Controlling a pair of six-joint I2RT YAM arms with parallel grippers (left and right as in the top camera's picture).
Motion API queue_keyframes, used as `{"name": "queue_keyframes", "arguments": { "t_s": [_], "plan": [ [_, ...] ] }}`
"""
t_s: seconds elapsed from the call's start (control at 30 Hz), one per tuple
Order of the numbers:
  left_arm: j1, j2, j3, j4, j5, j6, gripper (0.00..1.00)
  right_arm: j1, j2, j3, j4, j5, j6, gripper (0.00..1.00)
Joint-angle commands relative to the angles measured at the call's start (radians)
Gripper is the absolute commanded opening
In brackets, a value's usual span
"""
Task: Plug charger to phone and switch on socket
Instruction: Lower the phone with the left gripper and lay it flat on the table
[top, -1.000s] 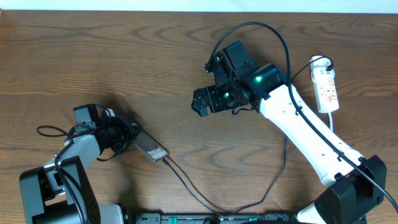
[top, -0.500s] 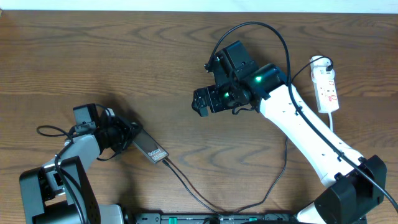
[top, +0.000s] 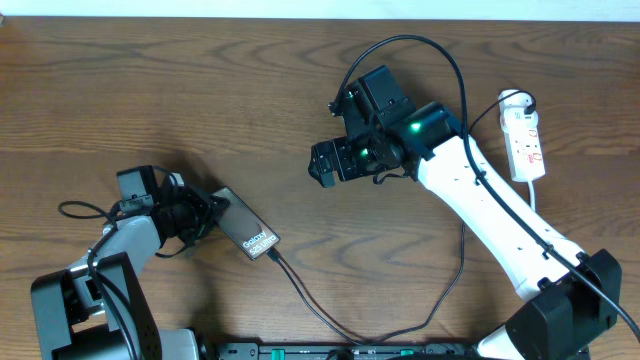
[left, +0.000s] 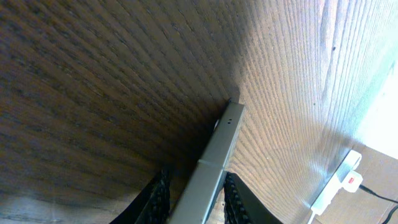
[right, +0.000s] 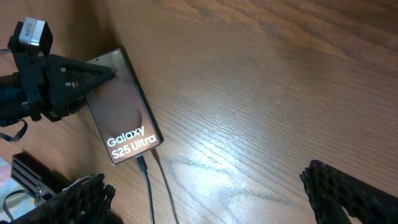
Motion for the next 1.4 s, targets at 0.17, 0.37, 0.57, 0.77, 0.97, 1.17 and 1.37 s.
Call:
{"name": "queue_keyframes", "arguments": {
  "t_s": [0.17,0.37,0.57,0.77,0.97,1.17,1.37],
  "plan": [
    [-0.001,0.016,-0.014,-0.024,-0.081,-0.001,0.31,0.008,-0.016,0.009,-0.005,0.005,0.006,0.99],
    [-0.001,0.016,-0.014,-0.031,-0.081,0.0,0.4,0.008,-0.016,0.008,-0.008,0.005,0.006,0.99],
    [-0.001,0.016,-0.014,-0.034,-0.081,0.0,0.41,0.008,-0.016,0.008,-0.008,0.005,0.006,0.99],
    [-0.001,0.016,-0.014,-0.034,-0.081,0.0,0.41,0.008,-0.016,0.008,-0.009,0.005,0.006,0.99],
    [-0.001,0.016,-0.014,-0.025,-0.081,0.004,0.46,0.008,-0.016,0.009,-0.013,0.005,-0.002,0.99],
    [0.011,-0.042,0.004,0.005,-0.079,0.042,0.61,0.008,-0.016,0.008,-0.021,0.017,-0.008,0.99],
    [0.008,-0.281,0.013,-0.086,-0.089,0.178,0.84,0.008,-0.016,0.008,-0.023,0.061,-0.008,0.99]
  ]
}}
